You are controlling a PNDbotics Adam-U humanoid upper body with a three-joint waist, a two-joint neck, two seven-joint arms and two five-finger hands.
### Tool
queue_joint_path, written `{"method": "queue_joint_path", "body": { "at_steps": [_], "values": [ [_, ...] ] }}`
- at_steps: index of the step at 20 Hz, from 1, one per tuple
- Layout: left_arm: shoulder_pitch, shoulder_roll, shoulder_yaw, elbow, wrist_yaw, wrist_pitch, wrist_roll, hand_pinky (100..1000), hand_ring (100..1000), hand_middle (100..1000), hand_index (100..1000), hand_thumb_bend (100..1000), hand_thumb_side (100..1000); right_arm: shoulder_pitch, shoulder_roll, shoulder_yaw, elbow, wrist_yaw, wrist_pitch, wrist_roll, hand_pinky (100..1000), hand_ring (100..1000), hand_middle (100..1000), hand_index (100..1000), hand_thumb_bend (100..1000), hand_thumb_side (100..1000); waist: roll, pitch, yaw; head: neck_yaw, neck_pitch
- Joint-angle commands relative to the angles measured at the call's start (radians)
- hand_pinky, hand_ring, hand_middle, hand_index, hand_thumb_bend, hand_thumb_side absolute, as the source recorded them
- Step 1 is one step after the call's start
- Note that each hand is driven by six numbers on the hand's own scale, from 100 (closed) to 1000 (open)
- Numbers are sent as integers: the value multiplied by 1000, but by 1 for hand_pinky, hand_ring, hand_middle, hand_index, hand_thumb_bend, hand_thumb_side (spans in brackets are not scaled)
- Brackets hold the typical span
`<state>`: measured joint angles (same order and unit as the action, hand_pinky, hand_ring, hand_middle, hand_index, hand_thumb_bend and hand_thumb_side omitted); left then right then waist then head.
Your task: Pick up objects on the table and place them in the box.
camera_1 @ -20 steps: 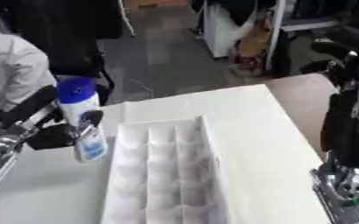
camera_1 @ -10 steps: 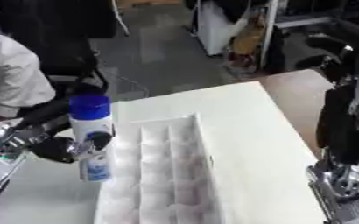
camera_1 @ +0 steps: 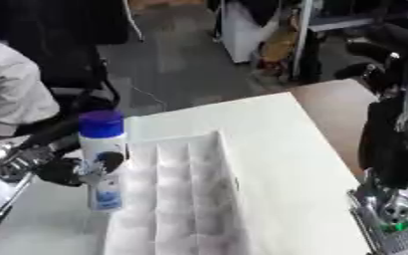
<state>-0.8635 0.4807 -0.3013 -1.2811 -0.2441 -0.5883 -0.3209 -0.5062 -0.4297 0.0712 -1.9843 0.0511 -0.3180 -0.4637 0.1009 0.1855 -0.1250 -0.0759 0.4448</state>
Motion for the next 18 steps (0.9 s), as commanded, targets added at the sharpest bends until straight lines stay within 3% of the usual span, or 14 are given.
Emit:
{"method": "queue_joint_path", "body": {
  "at_steps": [1,4,9,13,15,16,17,18],
  "values": [
    [-30,11,20,0,-8,-3,28,519,522,719,827,100,1000,-19,-4,-2,-16,-3,-2,4,495,665,690,765,100,865,-3,-12,-2,-3,-10],
    [-36,6,21,8,-15,-8,48,592,620,804,894,111,1000,-25,-1,-1,-16,-4,-3,6,495,665,690,765,100,865,0,-8,-10,-4,-11],
    [-46,-1,19,16,-16,-21,65,640,684,859,945,197,1000,-33,1,0,-16,-5,-4,7,495,665,690,765,100,865,3,-3,-18,-6,-12],
    [-51,-2,19,24,-24,-20,64,695,742,902,989,352,1000,-37,3,1,-16,-5,-5,7,495,665,690,765,100,866,5,-1,-22,-7,-11],
    [-54,-3,19,27,-29,-18,60,742,778,934,1000,490,1000,-39,4,1,-16,-5,-5,7,495,665,690,765,100,866,6,0,-23,-8,-11],
    [-55,-4,20,30,-30,-16,57,784,806,960,1000,601,1000,-40,4,2,-16,-5,-5,8,495,665,690,765,100,866,6,1,-24,-8,-10],
    [-57,-6,20,32,-31,-15,54,770,798,952,1000,568,1000,-40,4,2,-16,-5,-5,8,495,665,690,765,100,866,6,1,-24,-9,-10],
    [-58,-6,21,34,-30,-13,50,820,832,983,1000,696,1000,-40,5,2,-16,-5,-5,8,495,665,690,765,100,866,6,1,-24,-9,-10]
  ]
}}
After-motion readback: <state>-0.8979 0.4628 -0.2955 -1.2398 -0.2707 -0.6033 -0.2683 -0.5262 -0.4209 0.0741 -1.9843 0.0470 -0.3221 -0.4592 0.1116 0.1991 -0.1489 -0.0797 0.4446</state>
